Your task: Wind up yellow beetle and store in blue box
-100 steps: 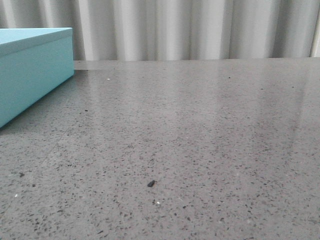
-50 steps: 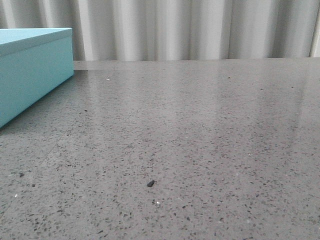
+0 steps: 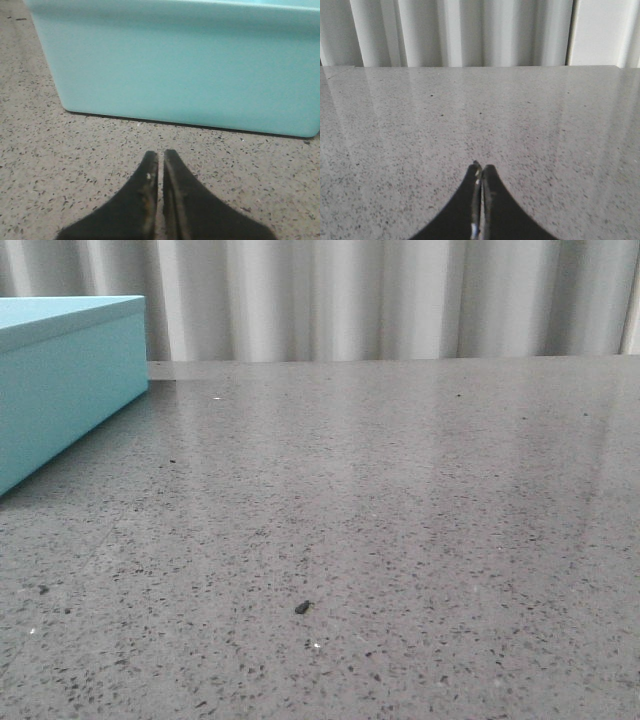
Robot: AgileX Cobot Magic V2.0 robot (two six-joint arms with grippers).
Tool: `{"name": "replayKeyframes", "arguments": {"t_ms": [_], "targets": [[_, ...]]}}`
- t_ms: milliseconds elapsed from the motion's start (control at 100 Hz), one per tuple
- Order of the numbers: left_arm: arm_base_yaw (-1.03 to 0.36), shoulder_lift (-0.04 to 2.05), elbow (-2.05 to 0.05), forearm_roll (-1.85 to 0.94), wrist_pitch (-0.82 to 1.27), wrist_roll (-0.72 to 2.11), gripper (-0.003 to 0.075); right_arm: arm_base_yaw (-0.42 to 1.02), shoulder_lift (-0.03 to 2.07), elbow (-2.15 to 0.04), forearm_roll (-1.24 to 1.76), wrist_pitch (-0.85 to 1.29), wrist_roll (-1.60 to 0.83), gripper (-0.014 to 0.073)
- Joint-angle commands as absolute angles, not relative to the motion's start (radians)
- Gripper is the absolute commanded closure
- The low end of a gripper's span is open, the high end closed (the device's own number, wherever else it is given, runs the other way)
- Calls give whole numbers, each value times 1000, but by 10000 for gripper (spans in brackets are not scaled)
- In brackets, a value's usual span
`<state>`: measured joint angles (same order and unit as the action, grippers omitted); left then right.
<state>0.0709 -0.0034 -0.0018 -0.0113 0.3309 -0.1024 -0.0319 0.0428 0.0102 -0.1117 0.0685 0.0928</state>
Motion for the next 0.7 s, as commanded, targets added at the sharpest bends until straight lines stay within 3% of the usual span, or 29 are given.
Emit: {"name": "replayKeyframes", "arguments": {"t_ms": [0, 190, 690], "targets": [[71, -35, 25, -23, 286, -113, 741, -31, -40, 30, -110, 139, 85, 656], [71, -35, 25, -23, 290, -113, 741, -32, -23, 30, -110, 315, 85, 656], [71, -35, 25, -23, 290, -113, 741, -32, -30, 30, -110, 313, 85, 656]]}}
